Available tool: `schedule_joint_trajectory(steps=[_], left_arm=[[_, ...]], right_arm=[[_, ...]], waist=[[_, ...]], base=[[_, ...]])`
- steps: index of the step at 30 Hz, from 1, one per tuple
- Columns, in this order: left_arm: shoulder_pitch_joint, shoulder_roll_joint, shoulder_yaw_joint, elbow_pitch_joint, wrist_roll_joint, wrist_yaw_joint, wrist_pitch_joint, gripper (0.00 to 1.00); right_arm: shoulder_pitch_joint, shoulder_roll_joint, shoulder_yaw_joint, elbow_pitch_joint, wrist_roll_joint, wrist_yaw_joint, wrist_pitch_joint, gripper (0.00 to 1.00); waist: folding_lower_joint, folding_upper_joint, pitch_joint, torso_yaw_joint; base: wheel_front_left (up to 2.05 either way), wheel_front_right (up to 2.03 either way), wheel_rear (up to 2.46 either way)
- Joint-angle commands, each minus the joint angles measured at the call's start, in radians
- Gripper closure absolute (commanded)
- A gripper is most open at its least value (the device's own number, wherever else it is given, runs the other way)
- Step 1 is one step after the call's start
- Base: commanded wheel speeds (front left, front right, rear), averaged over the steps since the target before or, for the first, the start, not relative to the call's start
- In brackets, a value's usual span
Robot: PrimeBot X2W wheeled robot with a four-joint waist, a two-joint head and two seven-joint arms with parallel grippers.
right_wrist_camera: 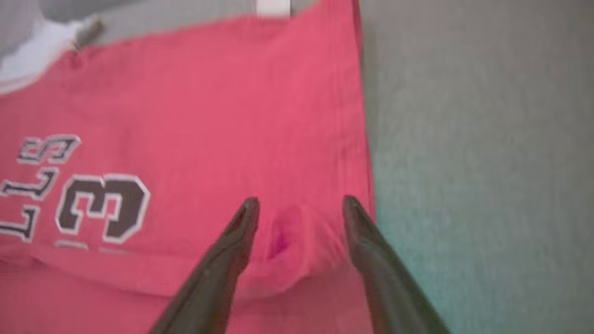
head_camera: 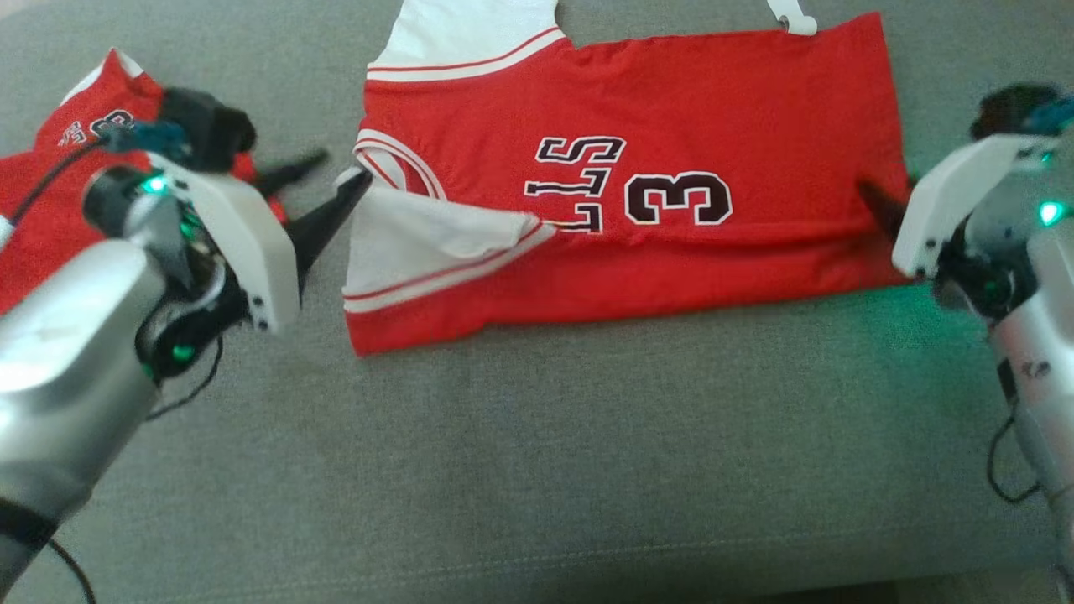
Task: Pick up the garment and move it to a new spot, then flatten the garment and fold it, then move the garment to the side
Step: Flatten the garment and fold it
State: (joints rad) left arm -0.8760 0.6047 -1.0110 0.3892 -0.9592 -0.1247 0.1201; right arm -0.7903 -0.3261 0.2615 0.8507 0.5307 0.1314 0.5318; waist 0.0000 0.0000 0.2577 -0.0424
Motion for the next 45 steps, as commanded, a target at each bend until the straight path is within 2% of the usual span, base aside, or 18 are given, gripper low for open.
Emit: schedule_joint_trajectory(steps=[1, 9, 10, 14, 17, 21, 26, 27, 33, 40, 45], left_arm=[[-0.069, 0.019, 0.064, 0.012, 0.008, -0.002, -0.039, 0.0], [-0.083, -0.076, 0.14, 0.151, 0.033, 0.05, -0.297, 0.0], [-0.083, -0.076, 0.14, 0.151, 0.033, 0.05, -0.297, 0.0], [-0.039, -0.124, 0.204, 0.16, 0.031, 0.094, -0.372, 0.0], [0.027, -0.165, 0.302, 0.108, 0.048, 0.14, -0.381, 0.0], [0.188, -0.238, 0.467, -0.008, 0.156, 0.216, -0.381, 0.0], [0.409, -0.352, 0.591, -0.112, 0.302, 0.241, -0.382, 0.0], [0.486, -0.394, 0.627, -0.132, 0.35, 0.239, -0.382, 0.0], [0.646, -0.49, 0.711, -0.12, 0.459, 0.221, -0.382, 0.0], [0.667, -0.52, 0.741, -0.029, 0.546, 0.185, -0.382, 0.0], [0.589, -0.519, 0.716, 0.156, 0.573, 0.177, -0.352, 0.0]], right_arm=[[-0.049, 0.004, -0.012, -0.036, -0.017, -0.001, -0.068, 0.0], [-0.049, 0.03, -0.047, -0.017, -0.042, -0.001, -0.361, 0.0], [-0.049, 0.03, -0.047, -0.017, -0.042, -0.001, -0.361, 0.0], [-0.003, 0.02, -0.027, -0.043, -0.082, -0.001, -0.525, 0.0], [0.05, 0.021, -0.011, -0.074, -0.118, -0.001, -0.645, 0.0], [0.137, 0.032, -0.026, -0.12, -0.173, -0.001, -0.755, 0.0], [0.272, 0.077, -0.079, -0.214, -0.264, -0.001, -0.788, 0.0], [0.332, 0.103, -0.108, -0.258, -0.302, -0.001, -0.791, 0.0], [0.474, 0.183, -0.195, -0.336, -0.387, -0.001, -0.793, 0.0], [0.509, 0.224, -0.218, -0.401, -0.432, -0.001, -0.77, 0.0], [0.495, 0.227, -0.21, -0.459, -0.442, -0.001, -0.738, 0.0]], waist=[[0.0, 0.0, 0.005, -0.002], [0.0, 0.0, -0.025, 0.005], [0.0, 0.0, -0.025, 0.005], [0.0, 0.0, -0.065, 0.012], [0.0, 0.0, -0.101, 0.018], [0.0, 0.0, -0.151, 0.026], [0.0, 0.0, -0.202, 0.03], [0.0, 0.0, -0.216, 0.032], [0.0, 0.0, -0.237, 0.026], [0.0, 0.0, -0.22, -0.001], [0.0, 0.0, -0.179, -0.034]], base=[[0.0, 0.0, 0.0], [0.0, 0.0, 0.0], [0.0, 0.0, 0.0], [0.0, 0.0, 0.0], [0.0, 0.0, 0.0], [0.0, 0.0, 0.0], [0.0, 0.0, 0.0], [0.0, 0.0, 0.0], [0.0, 0.0, 0.0], [0.0, 0.0, 0.0], [0.0, 0.0, 0.0]])
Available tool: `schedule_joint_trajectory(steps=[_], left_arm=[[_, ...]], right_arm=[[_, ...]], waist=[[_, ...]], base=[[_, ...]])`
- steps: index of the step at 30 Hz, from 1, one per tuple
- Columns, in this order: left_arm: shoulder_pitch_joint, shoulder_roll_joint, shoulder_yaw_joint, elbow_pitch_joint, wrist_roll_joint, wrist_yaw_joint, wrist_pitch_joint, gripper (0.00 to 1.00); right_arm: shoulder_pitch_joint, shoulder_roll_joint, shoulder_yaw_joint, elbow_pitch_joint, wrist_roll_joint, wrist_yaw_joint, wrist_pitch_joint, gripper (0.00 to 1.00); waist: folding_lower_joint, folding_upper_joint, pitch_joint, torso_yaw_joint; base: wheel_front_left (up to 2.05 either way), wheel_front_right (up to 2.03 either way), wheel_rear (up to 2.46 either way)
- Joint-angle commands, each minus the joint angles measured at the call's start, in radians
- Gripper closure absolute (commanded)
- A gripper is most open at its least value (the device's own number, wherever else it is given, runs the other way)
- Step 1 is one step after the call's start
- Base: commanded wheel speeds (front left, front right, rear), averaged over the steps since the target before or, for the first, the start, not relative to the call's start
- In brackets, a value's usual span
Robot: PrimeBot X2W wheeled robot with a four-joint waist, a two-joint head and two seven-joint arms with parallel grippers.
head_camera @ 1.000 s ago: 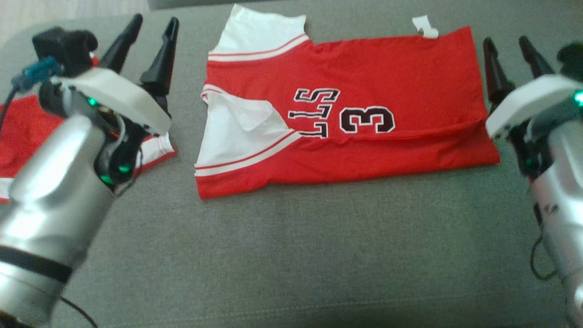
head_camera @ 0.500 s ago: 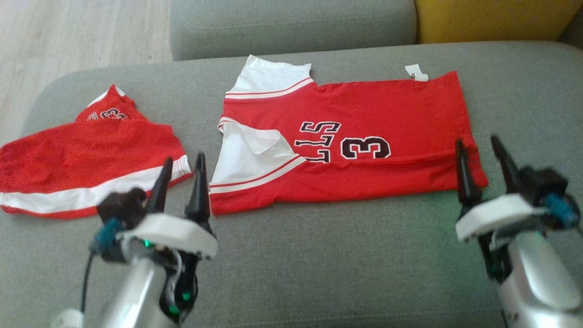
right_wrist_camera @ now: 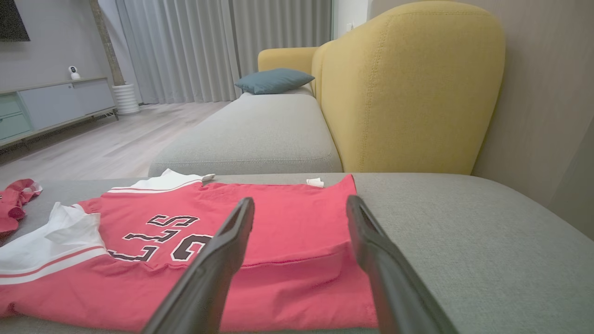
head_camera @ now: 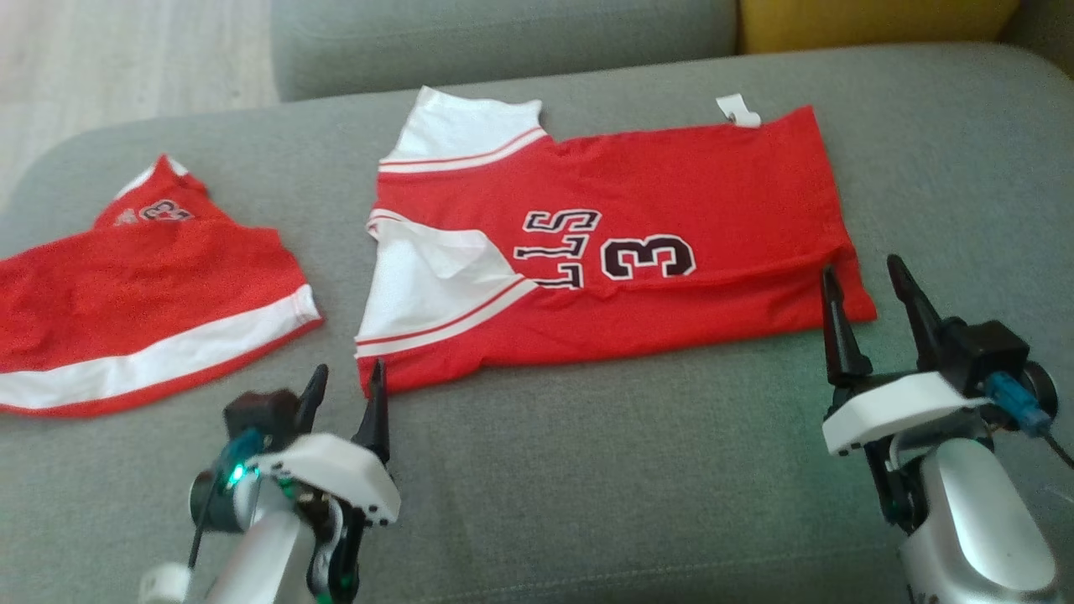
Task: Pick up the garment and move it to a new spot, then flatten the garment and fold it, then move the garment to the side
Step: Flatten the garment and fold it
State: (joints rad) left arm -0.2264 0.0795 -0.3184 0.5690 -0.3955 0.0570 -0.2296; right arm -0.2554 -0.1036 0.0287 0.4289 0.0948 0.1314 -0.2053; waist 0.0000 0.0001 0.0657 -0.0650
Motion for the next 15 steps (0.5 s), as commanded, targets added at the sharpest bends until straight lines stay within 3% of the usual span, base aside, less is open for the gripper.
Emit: schedule_joint_trajectory(steps=[1, 7, 15], left_arm=[[-0.077, 0.008, 0.021, 0.007, 0.011, -0.004, 0.01, 0.0], [-0.167, 0.029, 0.004, 0.174, 0.027, -0.004, 0.073, 0.0], [-0.236, 0.04, -0.023, 0.292, 0.048, -0.015, 0.072, 0.0]], right_arm=[[-0.042, 0.004, 0.023, -0.046, -0.007, -0.001, 0.004, 0.0], [-0.052, 0.004, 0.021, -0.091, -0.008, -0.001, 0.026, 0.0], [-0.06, 0.007, 0.005, -0.127, -0.017, -0.001, 0.043, 0.0]], waist=[[0.0, -0.0001, 0.02, -0.017], [0.0, -0.0001, 0.06, -0.047], [0.0, -0.0001, 0.093, -0.068]], base=[[0.0, 0.0, 0.0], [0.0, 0.0, 0.0], [0.0, 0.0, 0.0]])
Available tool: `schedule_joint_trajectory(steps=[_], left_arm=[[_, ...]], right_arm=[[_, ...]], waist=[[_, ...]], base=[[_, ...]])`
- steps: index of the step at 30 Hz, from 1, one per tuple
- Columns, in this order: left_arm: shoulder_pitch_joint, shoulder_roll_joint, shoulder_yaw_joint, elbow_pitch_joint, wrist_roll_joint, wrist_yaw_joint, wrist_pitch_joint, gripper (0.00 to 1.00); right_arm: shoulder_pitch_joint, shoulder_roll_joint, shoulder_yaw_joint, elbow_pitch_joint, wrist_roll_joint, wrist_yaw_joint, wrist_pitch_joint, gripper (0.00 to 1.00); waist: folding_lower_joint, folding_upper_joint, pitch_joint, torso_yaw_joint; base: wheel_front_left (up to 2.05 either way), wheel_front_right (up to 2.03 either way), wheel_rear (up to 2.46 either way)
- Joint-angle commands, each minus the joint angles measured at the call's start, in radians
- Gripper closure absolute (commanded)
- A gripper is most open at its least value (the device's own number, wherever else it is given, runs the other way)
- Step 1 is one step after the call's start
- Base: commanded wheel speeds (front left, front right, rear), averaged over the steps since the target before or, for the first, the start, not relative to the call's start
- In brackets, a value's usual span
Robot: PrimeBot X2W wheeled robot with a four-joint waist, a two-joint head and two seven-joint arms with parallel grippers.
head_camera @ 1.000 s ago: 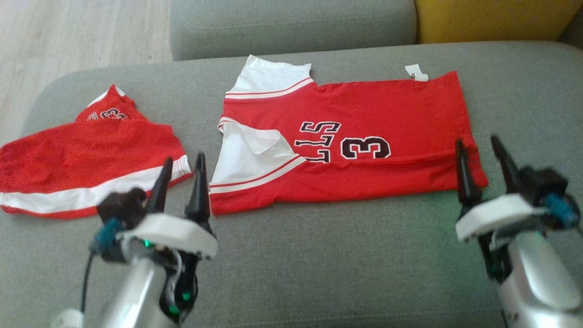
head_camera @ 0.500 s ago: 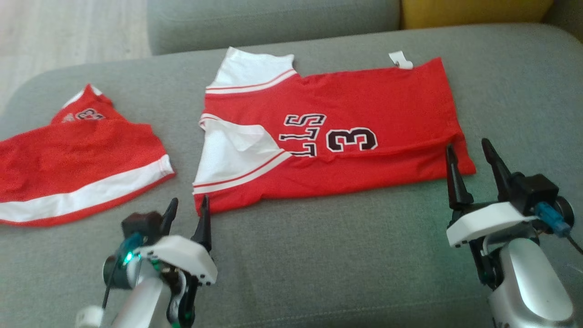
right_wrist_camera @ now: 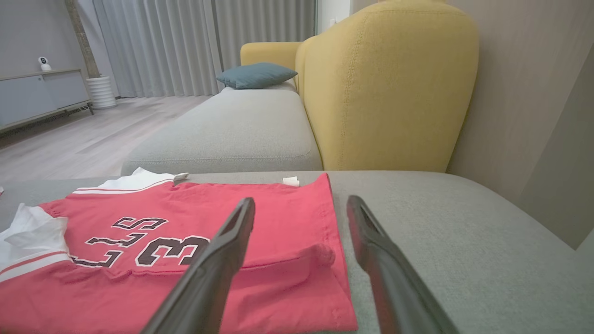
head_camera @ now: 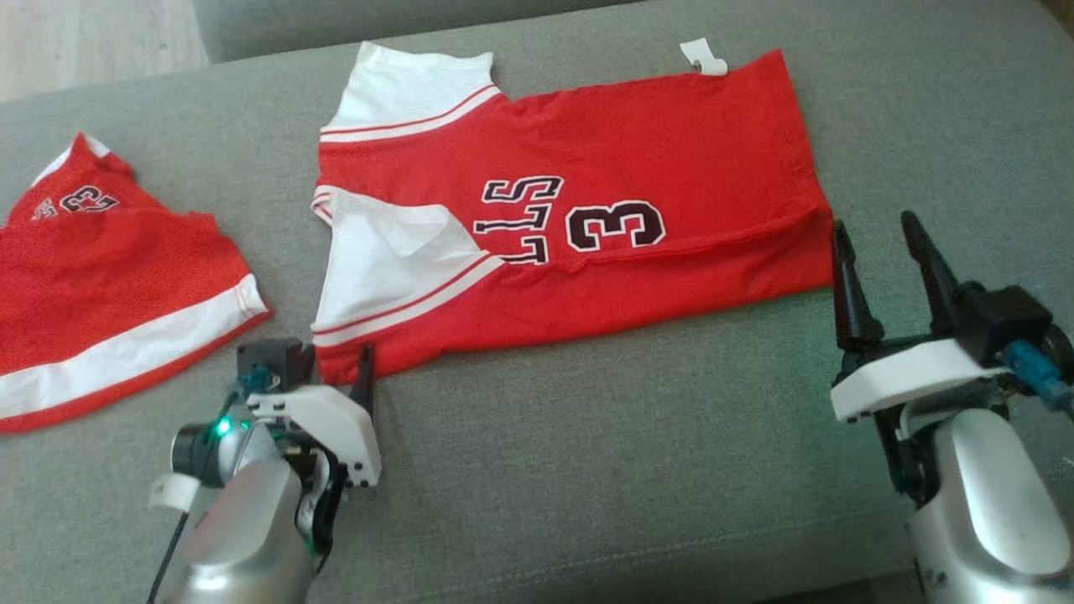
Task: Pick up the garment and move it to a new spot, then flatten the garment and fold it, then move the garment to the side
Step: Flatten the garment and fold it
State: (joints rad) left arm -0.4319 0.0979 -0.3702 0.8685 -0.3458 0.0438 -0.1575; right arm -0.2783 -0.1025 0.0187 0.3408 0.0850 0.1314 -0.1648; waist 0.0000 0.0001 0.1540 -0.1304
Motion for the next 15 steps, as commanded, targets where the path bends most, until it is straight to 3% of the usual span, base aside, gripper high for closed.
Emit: schedule_joint_trajectory(steps=[1, 3, 4, 5, 6, 15], left_arm=[[-0.036, 0.022, 0.025, 0.008, 0.001, -0.001, 0.002, 0.0], [-0.046, 0.02, 0.019, 0.034, 0.0, -0.008, 0.007, 0.0], [-0.052, 0.018, 0.016, 0.044, -0.001, -0.012, 0.006, 0.33], [-0.057, 0.017, 0.013, 0.049, 0.0, -0.017, -0.001, 0.96], [-0.064, 0.016, 0.011, 0.051, 0.0, -0.022, -0.012, 1.0], [-0.102, 0.019, -0.007, -0.073, 0.031, -0.052, -0.1, 1.0]], right_arm=[[-0.038, 0.006, 0.01, -0.043, -0.008, -0.001, 0.004, 0.0], [-0.04, 0.008, 0.002, -0.051, -0.011, -0.001, 0.008, 0.0], [-0.041, 0.008, -0.002, -0.054, -0.012, -0.001, 0.01, 0.0], [-0.041, 0.009, -0.004, -0.055, -0.013, -0.001, 0.015, 0.0], [-0.041, 0.009, -0.005, -0.054, -0.014, -0.001, 0.023, 0.0], [-0.068, 0.032, -0.069, 0.057, 0.015, -0.001, 0.196, 0.0]], waist=[[0.0, -0.0001, 0.007, -0.004], [0.0, -0.0001, 0.011, -0.004], [0.0, -0.0001, 0.013, -0.002], [0.0, -0.0001, 0.014, 0.0], [0.0, -0.0001, 0.014, 0.003], [0.0, -0.0001, 0.006, 0.052]], base=[[0.0, 0.0, 0.0], [0.0, 0.0, 0.0], [0.0, 0.0, 0.0], [0.0, 0.0, 0.0], [0.0, 0.0, 0.0], [0.0, 0.0, 0.0]])
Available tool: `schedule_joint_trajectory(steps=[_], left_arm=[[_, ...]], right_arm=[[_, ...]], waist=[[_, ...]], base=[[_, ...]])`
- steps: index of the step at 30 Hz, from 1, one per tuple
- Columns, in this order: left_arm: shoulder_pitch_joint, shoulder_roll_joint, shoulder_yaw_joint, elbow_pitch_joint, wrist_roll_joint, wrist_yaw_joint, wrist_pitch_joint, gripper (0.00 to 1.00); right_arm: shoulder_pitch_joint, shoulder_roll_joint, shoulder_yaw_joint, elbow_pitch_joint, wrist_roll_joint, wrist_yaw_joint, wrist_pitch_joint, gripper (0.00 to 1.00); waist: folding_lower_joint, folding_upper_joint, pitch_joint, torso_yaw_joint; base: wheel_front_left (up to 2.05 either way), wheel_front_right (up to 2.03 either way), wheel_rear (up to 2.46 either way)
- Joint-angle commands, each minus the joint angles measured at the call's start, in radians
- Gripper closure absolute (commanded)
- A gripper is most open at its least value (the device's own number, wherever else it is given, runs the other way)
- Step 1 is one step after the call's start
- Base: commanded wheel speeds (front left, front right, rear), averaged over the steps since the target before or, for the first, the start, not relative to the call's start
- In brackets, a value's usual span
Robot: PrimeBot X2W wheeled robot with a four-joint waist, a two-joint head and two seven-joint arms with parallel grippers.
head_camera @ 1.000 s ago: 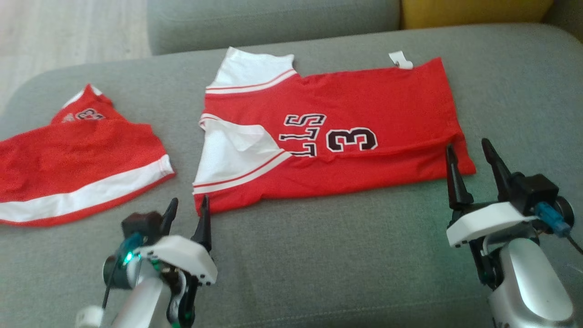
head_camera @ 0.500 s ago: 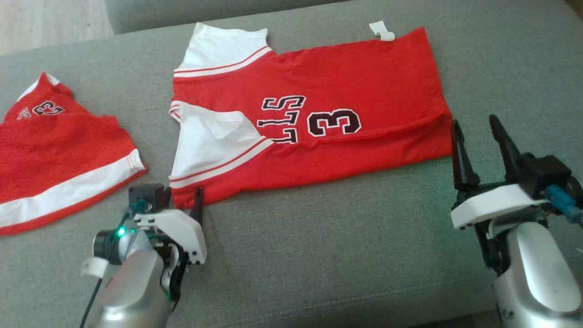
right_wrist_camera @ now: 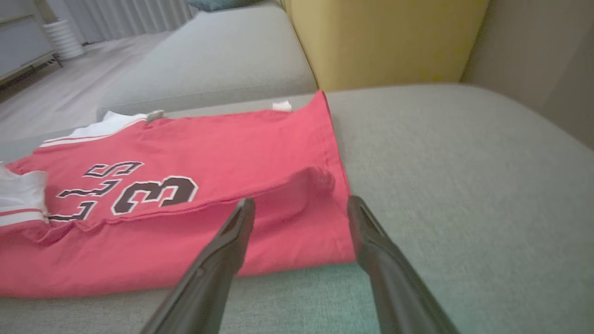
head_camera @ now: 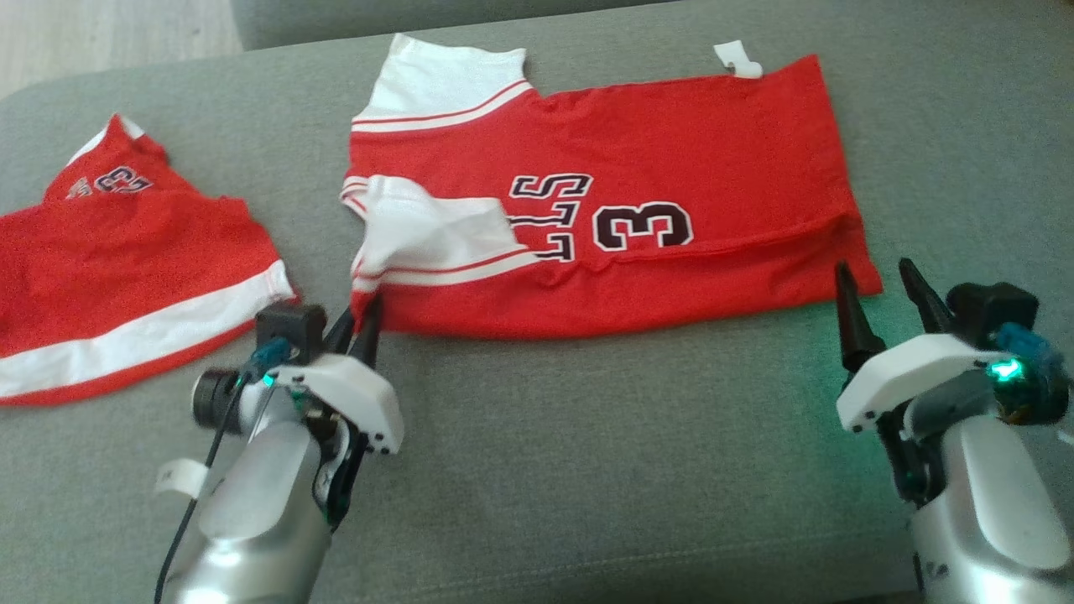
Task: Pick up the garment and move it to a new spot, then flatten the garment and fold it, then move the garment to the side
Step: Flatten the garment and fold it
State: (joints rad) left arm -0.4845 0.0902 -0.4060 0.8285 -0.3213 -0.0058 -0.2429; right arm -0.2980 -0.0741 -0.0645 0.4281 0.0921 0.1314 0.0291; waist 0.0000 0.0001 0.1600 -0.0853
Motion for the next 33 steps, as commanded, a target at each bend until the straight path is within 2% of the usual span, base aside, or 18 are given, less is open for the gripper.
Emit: schedule_joint_trajectory(steps=[1, 7, 14, 24, 25, 26, 27, 33], left_arm=[[-0.048, 0.029, 0.023, -0.058, 0.014, -0.007, -0.016, 1.0], [-0.024, 0.039, 0.004, -0.183, 0.038, -0.018, -0.018, 1.0], [-0.003, 0.046, -0.021, -0.248, 0.046, -0.019, -0.007, 1.0], [0.001, 0.05, -0.041, -0.299, 0.046, -0.018, 0.011, 1.0], [0.001, 0.051, -0.043, -0.302, 0.046, -0.017, 0.013, 1.0], [0.001, 0.053, -0.043, -0.305, 0.045, -0.016, 0.014, 1.0], [0.0, 0.054, -0.044, -0.306, 0.045, -0.015, 0.015, 1.0], [0.018, 0.073, -0.042, -0.298, 0.04, -0.004, 0.023, 1.0]], right_arm=[[-0.058, 0.007, -0.007, -0.011, 0.015, -0.001, 0.023, 0.0], [-0.131, 0.019, -0.113, 0.115, -0.024, -0.001, 0.117, 0.0], [-0.221, 0.023, -0.255, 0.244, -0.094, -0.001, 0.17, 0.0], [-0.321, 0.024, -0.35, 0.39, -0.106, -0.001, 0.19, 0.0], [-0.33, 0.024, -0.354, 0.408, -0.105, -0.001, 0.194, 0.16], [-0.337, 0.024, -0.357, 0.424, -0.104, -0.001, 0.195, 0.65], [-0.344, 0.024, -0.358, 0.439, -0.101, -0.001, 0.193, 1.0], [-0.357, 0.024, -0.346, 0.496, -0.098, -0.001, 0.149, 1.0]], waist=[[0.0, -0.0001, 0.001, 0.014], [0.0, -0.0001, 0.014, 0.054], [0.0, -0.0001, 0.043, 0.091], [0.0, -0.0001, 0.081, 0.107], [0.0, -0.0001, 0.083, 0.106], [0.0, -0.0001, 0.084, 0.106], [0.0, -0.0001, 0.083, 0.104], [0.0, -0.0001, 0.049, 0.079]], base=[[0.0, 0.0, 0.0], [0.0, 0.0, 0.0], [0.0, 0.0, 0.0], [0.0, 0.0, 0.0], [0.0, 0.0, 0.0], [0.0, 0.0, 0.0], [0.0, 0.0, 0.0], [0.0, 0.0, 0.0]])
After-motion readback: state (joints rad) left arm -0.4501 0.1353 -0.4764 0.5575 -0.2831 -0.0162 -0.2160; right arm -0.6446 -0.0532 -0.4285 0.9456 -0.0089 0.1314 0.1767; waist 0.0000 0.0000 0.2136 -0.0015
